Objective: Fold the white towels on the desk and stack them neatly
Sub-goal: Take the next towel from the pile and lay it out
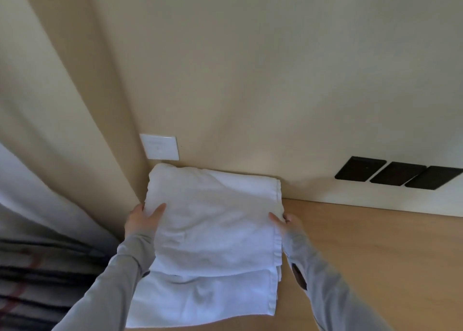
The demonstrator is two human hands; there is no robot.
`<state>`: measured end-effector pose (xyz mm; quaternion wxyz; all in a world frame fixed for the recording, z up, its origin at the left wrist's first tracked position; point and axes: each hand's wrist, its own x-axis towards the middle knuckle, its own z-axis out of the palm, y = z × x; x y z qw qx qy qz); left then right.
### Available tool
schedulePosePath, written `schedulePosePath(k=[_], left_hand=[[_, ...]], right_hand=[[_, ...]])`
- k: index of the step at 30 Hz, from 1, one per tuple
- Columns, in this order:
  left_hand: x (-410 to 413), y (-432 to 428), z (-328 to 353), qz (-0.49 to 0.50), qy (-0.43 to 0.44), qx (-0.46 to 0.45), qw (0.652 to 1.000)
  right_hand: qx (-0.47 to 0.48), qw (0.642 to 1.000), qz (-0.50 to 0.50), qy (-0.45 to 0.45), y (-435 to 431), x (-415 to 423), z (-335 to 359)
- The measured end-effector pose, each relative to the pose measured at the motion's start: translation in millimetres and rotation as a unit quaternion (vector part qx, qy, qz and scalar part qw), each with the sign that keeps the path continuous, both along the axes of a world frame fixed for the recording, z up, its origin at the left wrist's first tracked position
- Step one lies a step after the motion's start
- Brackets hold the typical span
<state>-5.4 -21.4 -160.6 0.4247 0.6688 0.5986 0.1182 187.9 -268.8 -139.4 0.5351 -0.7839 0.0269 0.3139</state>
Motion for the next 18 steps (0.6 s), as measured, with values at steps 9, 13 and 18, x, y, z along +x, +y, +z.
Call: schedulePosePath(k=[9,13,18], left_hand=[[14.4,-6.4,20.0,0.022,-0.106,-0.055,0.993],[3.2,-20.1,45.2,0.056,-0.153,-0.021,0.986],[-3.5,-35.8,97.7,0.081,-0.252,0.034,0.964]], right_hand=[[-0.002,1.000,0.026,0.008,17.6,-2.1,22.3],[0.047,0.997,0.035,-0.054,20.5,-9.9,46.2],[0.119,0.988,0.010,-0.093,10.7,-9.8,93.4]])
